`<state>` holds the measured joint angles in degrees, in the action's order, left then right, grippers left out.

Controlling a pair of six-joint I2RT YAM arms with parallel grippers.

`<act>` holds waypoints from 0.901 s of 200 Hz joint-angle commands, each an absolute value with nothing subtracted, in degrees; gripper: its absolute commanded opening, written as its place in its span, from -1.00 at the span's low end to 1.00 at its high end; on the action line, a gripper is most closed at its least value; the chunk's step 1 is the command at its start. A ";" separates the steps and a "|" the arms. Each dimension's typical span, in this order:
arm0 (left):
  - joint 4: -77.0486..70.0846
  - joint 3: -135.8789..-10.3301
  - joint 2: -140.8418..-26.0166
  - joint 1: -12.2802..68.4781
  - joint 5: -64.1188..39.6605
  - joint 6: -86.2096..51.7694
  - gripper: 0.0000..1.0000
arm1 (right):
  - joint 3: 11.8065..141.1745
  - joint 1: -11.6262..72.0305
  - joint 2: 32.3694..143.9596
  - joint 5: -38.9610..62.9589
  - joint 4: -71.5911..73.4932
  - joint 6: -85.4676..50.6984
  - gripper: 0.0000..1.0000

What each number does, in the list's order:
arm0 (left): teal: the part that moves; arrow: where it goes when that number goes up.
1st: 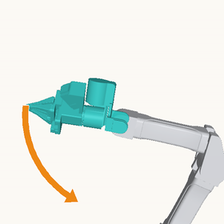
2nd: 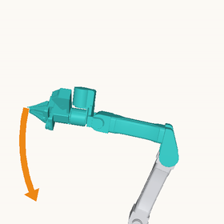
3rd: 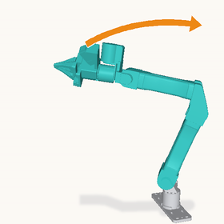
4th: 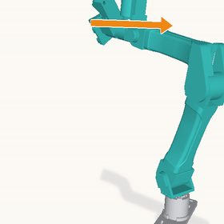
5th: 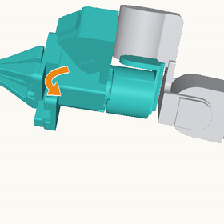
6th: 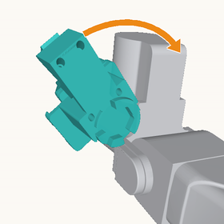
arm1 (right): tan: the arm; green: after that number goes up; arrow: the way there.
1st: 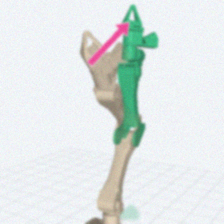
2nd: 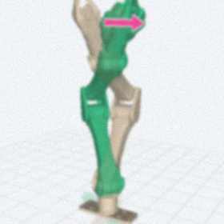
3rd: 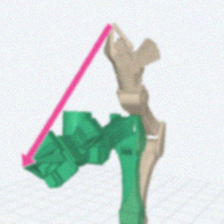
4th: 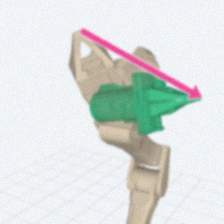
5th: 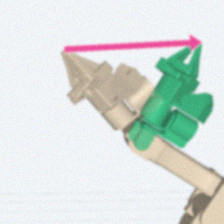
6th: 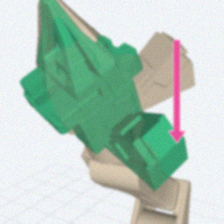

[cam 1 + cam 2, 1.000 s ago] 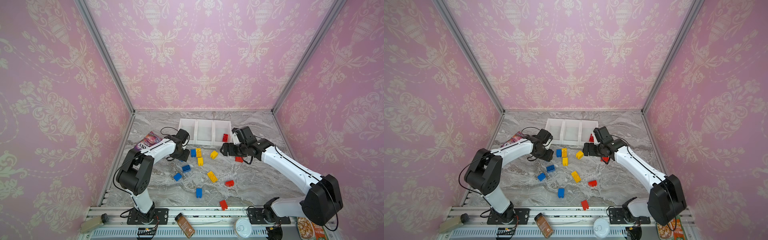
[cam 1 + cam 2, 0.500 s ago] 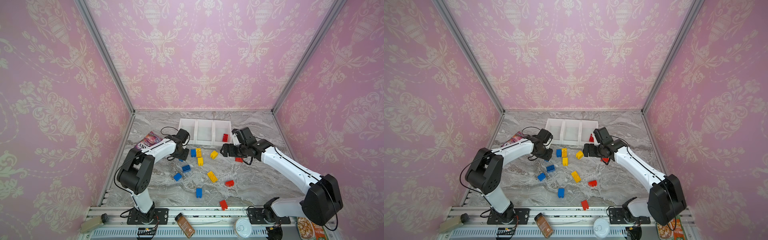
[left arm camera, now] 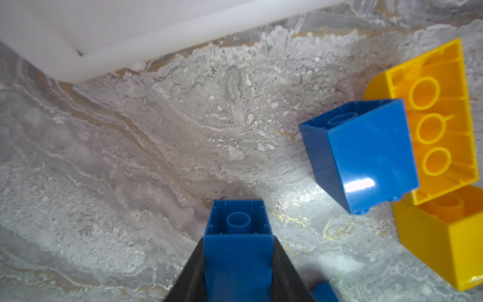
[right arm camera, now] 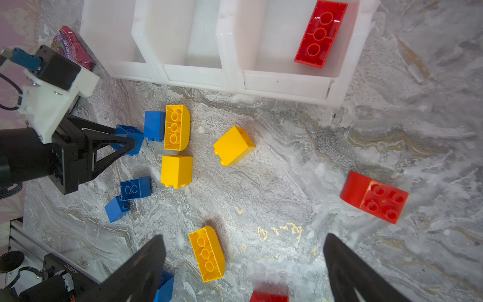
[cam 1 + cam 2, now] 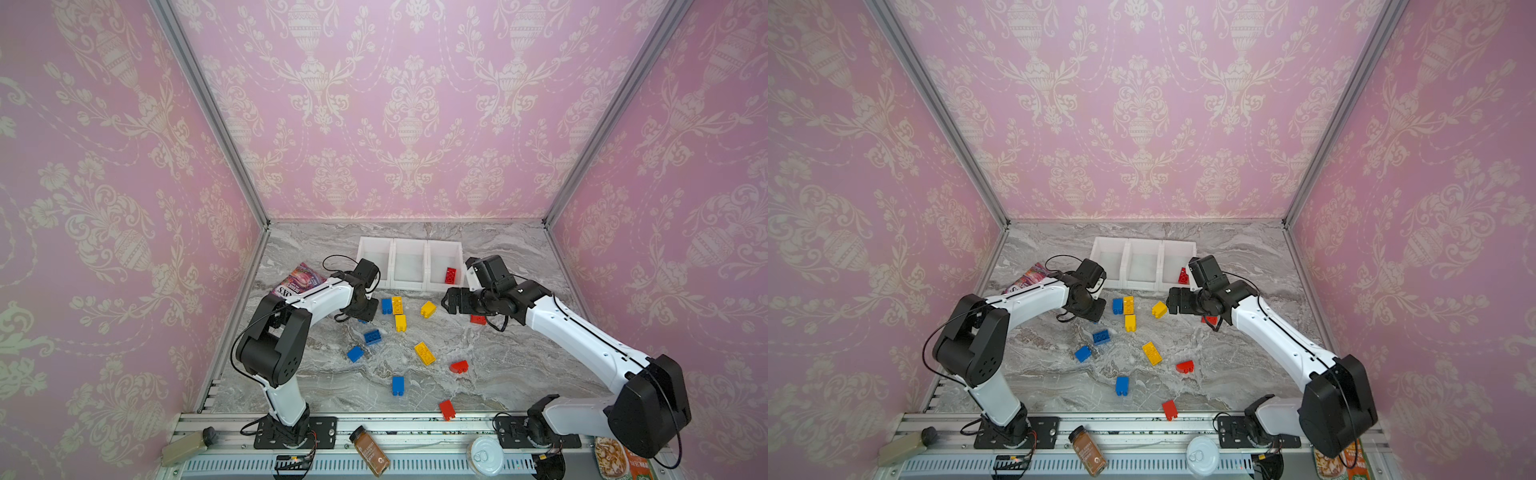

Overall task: Sort the legos into containers by color
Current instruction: Pick up the lego from the center of the table.

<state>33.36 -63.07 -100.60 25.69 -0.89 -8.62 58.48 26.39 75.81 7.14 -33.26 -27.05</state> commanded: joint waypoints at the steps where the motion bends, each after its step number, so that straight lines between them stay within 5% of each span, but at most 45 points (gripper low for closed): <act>1: 33.91 -62.23 -98.93 26.01 0.27 -9.47 -0.44 | 57.84 26.26 74.71 7.20 -32.93 -27.82 0.91; 115: 30.05 -68.25 -90.93 26.02 3.31 -11.57 -0.63 | 56.52 26.25 73.91 7.89 -31.97 -29.00 0.93; 180: 23.58 -76.80 -97.61 25.77 7.10 -8.98 -0.67 | 55.73 26.24 73.34 9.19 -30.58 -30.21 0.93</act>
<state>26.41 -72.62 -93.97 25.69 4.14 -10.28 56.62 26.39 75.37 8.32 -30.98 -28.80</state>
